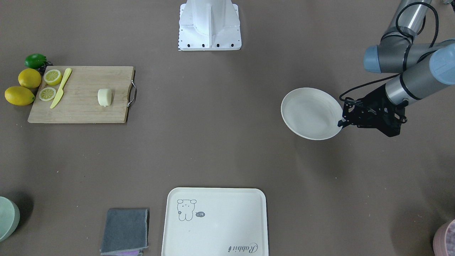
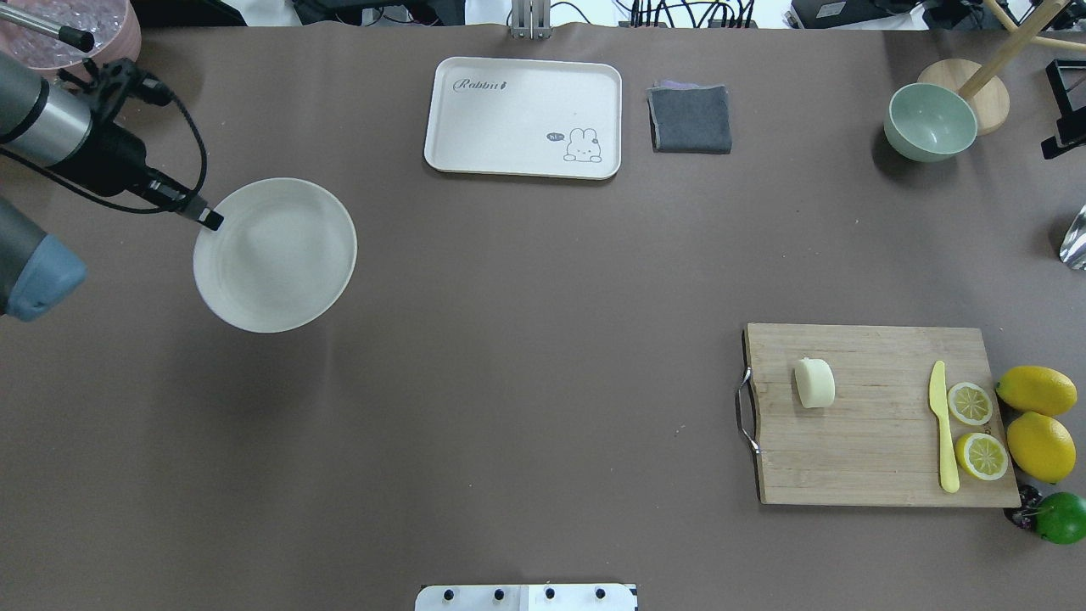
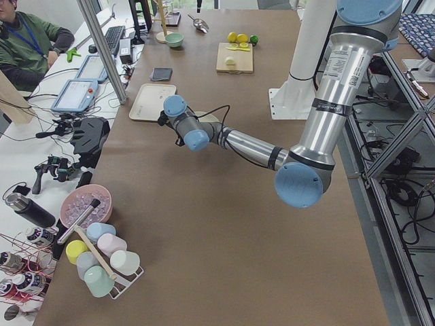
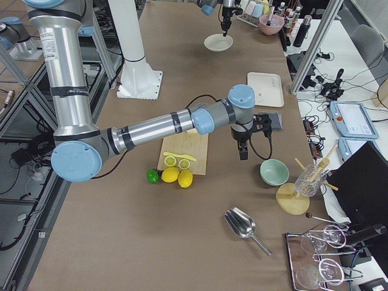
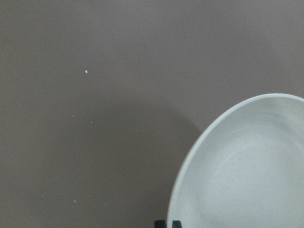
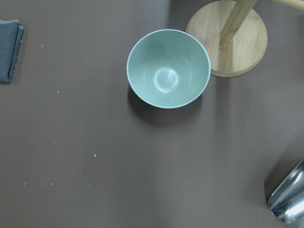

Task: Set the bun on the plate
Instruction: 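Push the white plate with the left gripper toward the table center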

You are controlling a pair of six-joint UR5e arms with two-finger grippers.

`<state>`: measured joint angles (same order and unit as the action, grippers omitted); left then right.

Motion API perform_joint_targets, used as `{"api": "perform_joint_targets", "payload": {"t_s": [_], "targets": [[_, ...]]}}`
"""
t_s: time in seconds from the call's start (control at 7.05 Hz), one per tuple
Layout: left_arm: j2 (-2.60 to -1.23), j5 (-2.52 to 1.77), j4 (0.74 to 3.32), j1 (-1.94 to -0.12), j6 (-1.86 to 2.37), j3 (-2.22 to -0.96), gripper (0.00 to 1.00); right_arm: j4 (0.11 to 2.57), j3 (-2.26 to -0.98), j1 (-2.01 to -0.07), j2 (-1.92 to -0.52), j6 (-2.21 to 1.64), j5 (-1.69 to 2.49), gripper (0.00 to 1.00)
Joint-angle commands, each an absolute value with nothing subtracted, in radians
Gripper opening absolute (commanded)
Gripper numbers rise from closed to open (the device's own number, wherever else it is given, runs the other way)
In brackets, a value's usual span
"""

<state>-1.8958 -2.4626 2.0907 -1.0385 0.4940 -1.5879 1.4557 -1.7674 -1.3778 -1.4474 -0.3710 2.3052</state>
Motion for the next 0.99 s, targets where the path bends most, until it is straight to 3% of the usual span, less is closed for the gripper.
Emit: {"api": "perform_joint_targets", "payload": {"t_s": [0.0, 0.85], "targets": [[-2.006, -2.427, 2.091, -0.987, 0.673, -1.592, 0.00, 1.454, -1.773, -1.370, -1.447, -0.368, 2.307, 1.00], [-2.106, -2.113, 2.138, -0.706, 0.888, -1.592, 0.00, 1.456, -1.770, -1.358, -1.437, -0.370, 2.341, 1.00]]}}
